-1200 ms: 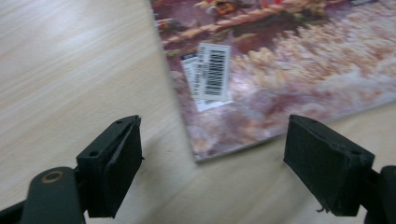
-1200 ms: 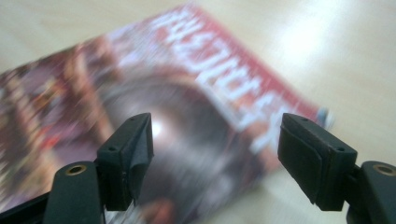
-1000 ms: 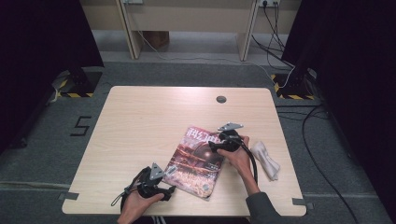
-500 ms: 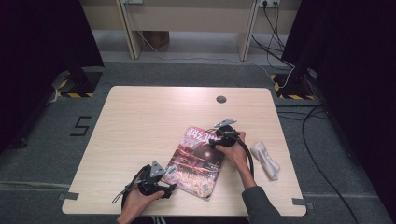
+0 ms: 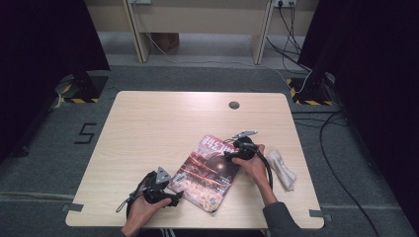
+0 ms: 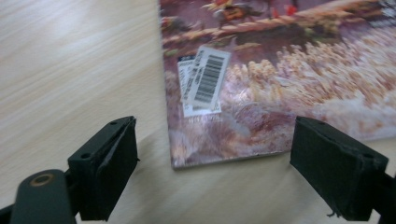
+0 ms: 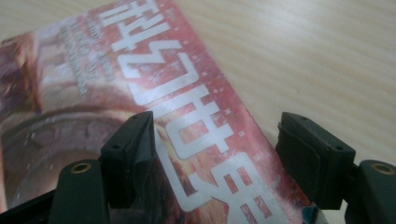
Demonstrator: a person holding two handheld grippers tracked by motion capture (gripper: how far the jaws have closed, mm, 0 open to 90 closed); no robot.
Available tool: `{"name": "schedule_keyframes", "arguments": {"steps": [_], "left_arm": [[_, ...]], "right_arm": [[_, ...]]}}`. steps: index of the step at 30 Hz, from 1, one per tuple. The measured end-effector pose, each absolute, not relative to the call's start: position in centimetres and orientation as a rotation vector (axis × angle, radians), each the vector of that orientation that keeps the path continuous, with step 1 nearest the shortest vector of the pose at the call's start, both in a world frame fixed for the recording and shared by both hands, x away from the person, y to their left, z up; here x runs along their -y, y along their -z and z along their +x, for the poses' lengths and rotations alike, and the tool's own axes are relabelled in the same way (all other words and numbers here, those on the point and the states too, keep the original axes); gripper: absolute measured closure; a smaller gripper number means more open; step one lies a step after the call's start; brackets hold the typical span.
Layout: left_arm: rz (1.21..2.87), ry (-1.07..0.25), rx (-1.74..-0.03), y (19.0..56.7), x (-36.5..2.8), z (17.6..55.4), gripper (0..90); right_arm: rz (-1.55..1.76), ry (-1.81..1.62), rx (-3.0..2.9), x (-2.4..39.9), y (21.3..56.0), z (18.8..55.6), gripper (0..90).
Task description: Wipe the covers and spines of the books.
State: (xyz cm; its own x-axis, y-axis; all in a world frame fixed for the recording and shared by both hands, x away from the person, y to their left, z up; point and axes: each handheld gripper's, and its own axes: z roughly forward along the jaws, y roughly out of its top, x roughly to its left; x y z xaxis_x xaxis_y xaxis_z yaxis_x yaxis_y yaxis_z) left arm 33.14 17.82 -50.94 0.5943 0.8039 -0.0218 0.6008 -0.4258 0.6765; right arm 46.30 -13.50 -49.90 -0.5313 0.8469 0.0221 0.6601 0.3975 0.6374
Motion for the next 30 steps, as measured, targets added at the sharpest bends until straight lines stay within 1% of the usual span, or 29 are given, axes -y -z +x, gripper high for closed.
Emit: {"name": "schedule_keyframes", "arguments": {"steps": [6,8,12,15,17,19,23,26,29,30], "left_arm": [[2.184,-0.501,-1.136,50.6,-18.9,34.8,14.3],[2.173,-0.519,-1.164,50.6,-19.2,35.7,13.3],[2.131,-0.543,-1.209,50.7,-19.7,37.0,14.9],[2.109,-0.531,-1.217,50.7,-19.8,37.2,20.0],[2.093,-0.493,-1.210,50.6,-19.6,36.9,19.0],[2.077,-0.439,-1.200,50.4,-19.3,36.2,18.4],[2.127,-0.344,-1.101,50.1,-18.0,34.0,16.6],[2.155,-0.326,-1.082,50.3,-17.0,33.5,16.2],[2.175,-0.327,-1.082,50.8,-16.7,33.8,16.6],[2.168,-0.317,-1.093,50.9,-16.8,33.9,14.9]], "right_arm": [[1.311,-0.875,-2.365,15.5,49.9,42.7,28.5],[1.317,-0.876,-2.373,15.9,49.9,41.2,28.2],[1.274,-0.855,-2.397,16.5,49.8,38.5,27.7],[1.246,-0.868,-2.422,16.9,49.8,36.6,29.2],[1.248,-0.878,-2.423,17.1,49.8,36.0,29.9],[1.245,-0.898,-2.417,17.2,49.8,36.3,31.0],[1.333,-1.011,-2.334,17.3,49.9,38.1,31.0],[1.360,-1.034,-2.329,16.8,50.1,39.7,31.5],[1.341,-1.005,-2.354,16.0,50.6,40.7,30.3],[1.330,-0.992,-2.354,15.8,50.6,40.8,29.6]]}}
